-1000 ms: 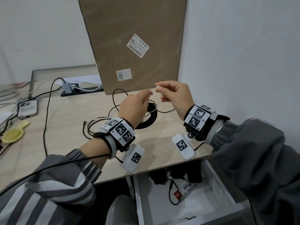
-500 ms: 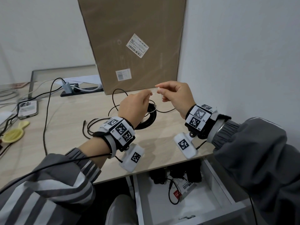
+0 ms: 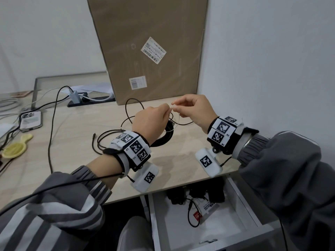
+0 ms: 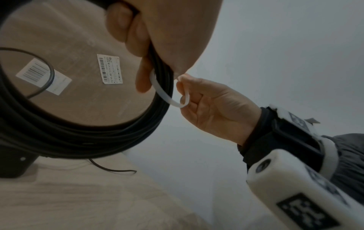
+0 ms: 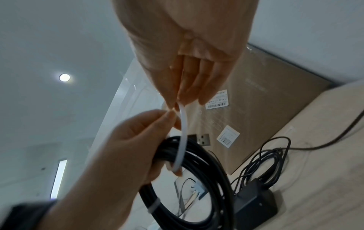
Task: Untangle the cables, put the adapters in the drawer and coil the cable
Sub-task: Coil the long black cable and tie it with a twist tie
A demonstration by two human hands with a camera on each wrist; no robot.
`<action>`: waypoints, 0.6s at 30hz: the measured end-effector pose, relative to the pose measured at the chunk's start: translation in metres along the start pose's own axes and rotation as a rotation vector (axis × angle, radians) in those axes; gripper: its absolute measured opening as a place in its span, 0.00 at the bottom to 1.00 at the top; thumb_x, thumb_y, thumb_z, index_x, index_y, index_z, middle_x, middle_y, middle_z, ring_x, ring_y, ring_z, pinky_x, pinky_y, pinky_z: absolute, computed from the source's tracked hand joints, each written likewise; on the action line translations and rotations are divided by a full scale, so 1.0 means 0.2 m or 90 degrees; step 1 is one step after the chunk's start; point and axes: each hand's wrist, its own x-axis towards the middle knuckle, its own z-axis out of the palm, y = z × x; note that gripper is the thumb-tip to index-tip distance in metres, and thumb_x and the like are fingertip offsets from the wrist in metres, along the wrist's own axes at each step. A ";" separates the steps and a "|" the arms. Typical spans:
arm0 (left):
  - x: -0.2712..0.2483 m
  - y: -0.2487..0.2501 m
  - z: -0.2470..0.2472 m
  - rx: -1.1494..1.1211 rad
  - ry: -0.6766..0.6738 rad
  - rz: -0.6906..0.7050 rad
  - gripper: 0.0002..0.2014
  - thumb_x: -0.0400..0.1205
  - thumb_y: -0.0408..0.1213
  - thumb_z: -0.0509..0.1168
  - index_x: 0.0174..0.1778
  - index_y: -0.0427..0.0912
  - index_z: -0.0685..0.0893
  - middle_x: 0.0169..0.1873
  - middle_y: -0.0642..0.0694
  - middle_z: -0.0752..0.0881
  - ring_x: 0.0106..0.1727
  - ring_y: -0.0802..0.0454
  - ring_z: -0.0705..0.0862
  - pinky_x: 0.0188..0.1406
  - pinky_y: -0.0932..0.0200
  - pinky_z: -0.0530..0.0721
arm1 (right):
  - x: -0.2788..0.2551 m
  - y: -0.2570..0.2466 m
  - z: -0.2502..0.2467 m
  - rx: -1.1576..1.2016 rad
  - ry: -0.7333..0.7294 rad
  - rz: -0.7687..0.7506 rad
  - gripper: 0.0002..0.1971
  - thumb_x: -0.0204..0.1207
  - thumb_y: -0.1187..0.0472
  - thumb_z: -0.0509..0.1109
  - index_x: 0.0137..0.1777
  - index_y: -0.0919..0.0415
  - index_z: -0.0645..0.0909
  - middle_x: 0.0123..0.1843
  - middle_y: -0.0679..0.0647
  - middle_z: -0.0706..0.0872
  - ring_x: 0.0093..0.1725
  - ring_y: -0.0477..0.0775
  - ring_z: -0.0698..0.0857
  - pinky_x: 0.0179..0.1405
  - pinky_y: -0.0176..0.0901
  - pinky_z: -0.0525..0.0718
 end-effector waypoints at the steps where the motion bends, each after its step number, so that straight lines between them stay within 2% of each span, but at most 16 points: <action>1: 0.00 0.00 0.00 0.004 0.000 0.005 0.16 0.88 0.49 0.49 0.47 0.43 0.78 0.31 0.44 0.81 0.37 0.37 0.81 0.30 0.54 0.65 | 0.00 0.00 -0.01 0.012 -0.023 0.031 0.04 0.71 0.64 0.79 0.43 0.57 0.88 0.39 0.55 0.89 0.37 0.46 0.85 0.44 0.43 0.85; 5: -0.01 -0.01 0.00 -0.026 -0.011 0.022 0.16 0.88 0.48 0.51 0.52 0.43 0.80 0.33 0.44 0.84 0.37 0.38 0.82 0.30 0.54 0.66 | 0.01 -0.02 -0.05 0.034 -0.132 0.116 0.05 0.73 0.64 0.76 0.48 0.62 0.87 0.40 0.52 0.90 0.39 0.43 0.86 0.40 0.33 0.84; 7: -0.02 -0.01 0.01 -0.049 -0.026 0.025 0.15 0.88 0.47 0.52 0.49 0.42 0.79 0.30 0.47 0.80 0.37 0.40 0.81 0.30 0.54 0.67 | 0.02 -0.03 -0.06 0.072 -0.180 0.152 0.04 0.77 0.64 0.73 0.48 0.63 0.86 0.40 0.52 0.90 0.38 0.44 0.84 0.38 0.31 0.83; 10: -0.02 -0.02 0.03 -0.120 -0.054 0.005 0.16 0.87 0.48 0.53 0.42 0.42 0.76 0.25 0.53 0.74 0.34 0.43 0.78 0.30 0.53 0.67 | 0.04 -0.02 -0.07 0.134 -0.217 0.203 0.07 0.81 0.61 0.67 0.51 0.62 0.86 0.40 0.51 0.89 0.39 0.43 0.82 0.40 0.30 0.81; 12: -0.02 -0.03 0.02 -0.173 -0.061 -0.008 0.16 0.87 0.48 0.55 0.44 0.41 0.80 0.24 0.55 0.75 0.33 0.48 0.78 0.31 0.54 0.68 | 0.04 -0.01 -0.06 0.093 -0.184 0.164 0.07 0.80 0.61 0.68 0.50 0.61 0.87 0.38 0.51 0.88 0.36 0.41 0.81 0.37 0.29 0.80; 15: -0.03 -0.02 -0.01 -0.233 -0.099 -0.012 0.14 0.87 0.50 0.53 0.53 0.46 0.80 0.22 0.54 0.80 0.29 0.59 0.81 0.32 0.57 0.74 | 0.04 0.00 -0.03 -0.063 -0.065 0.058 0.04 0.74 0.61 0.75 0.42 0.62 0.88 0.33 0.50 0.87 0.32 0.40 0.82 0.33 0.32 0.80; 18: -0.04 0.00 -0.02 -0.282 -0.129 -0.022 0.17 0.86 0.56 0.51 0.56 0.49 0.76 0.25 0.50 0.86 0.29 0.58 0.86 0.36 0.55 0.81 | 0.06 -0.01 0.00 -0.171 -0.036 -0.024 0.08 0.72 0.59 0.77 0.40 0.65 0.88 0.33 0.52 0.88 0.33 0.41 0.83 0.35 0.36 0.81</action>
